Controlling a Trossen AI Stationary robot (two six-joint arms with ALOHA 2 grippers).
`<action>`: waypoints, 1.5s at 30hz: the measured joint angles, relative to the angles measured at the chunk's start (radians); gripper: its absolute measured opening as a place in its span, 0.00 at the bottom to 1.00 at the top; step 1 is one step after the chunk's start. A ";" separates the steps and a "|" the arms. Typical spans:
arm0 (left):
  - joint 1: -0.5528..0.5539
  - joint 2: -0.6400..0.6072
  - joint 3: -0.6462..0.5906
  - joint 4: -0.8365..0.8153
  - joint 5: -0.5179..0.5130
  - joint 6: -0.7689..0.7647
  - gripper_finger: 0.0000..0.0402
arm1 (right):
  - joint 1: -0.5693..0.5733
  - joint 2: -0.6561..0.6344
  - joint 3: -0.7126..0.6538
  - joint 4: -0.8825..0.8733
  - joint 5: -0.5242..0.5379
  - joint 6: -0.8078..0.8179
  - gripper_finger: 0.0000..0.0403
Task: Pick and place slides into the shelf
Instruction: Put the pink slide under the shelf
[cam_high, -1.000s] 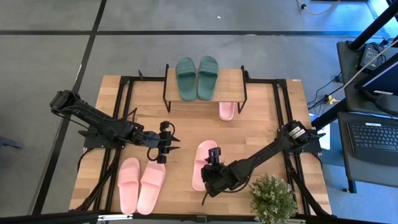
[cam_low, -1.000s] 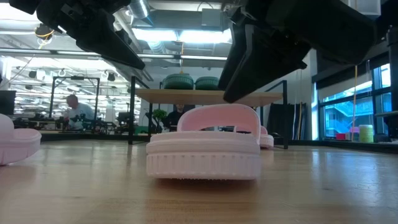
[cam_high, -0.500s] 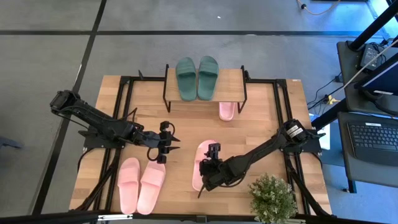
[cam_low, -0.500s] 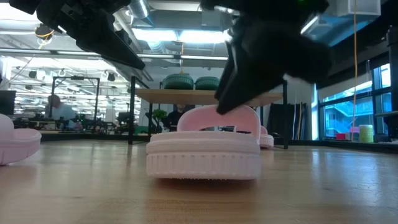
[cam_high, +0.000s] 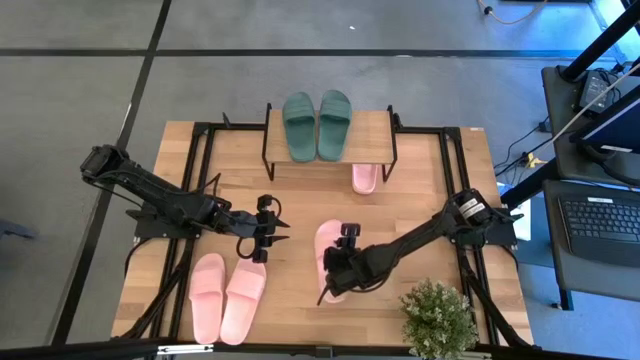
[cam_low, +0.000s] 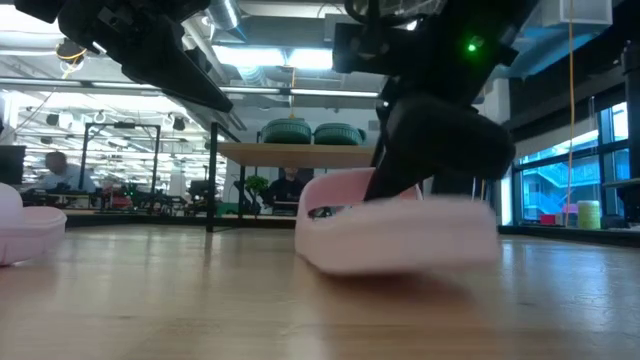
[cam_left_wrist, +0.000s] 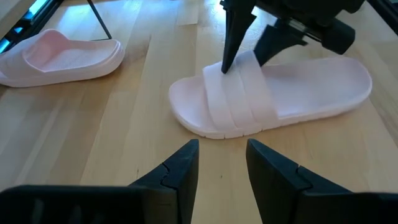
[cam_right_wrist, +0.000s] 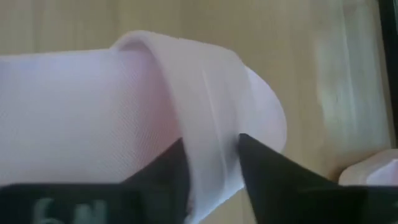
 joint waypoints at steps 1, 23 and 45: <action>0.000 0.000 0.000 0.000 0.000 0.000 0.31 | -0.003 0.000 0.000 -0.004 0.002 0.000 0.24; 0.000 0.000 0.000 -0.014 0.000 0.000 0.31 | -0.195 -0.023 -0.045 -0.075 0.177 -0.072 0.03; 0.002 0.000 0.000 -0.030 -0.032 0.000 0.31 | -0.487 -0.230 -0.440 0.546 -0.004 -0.397 0.03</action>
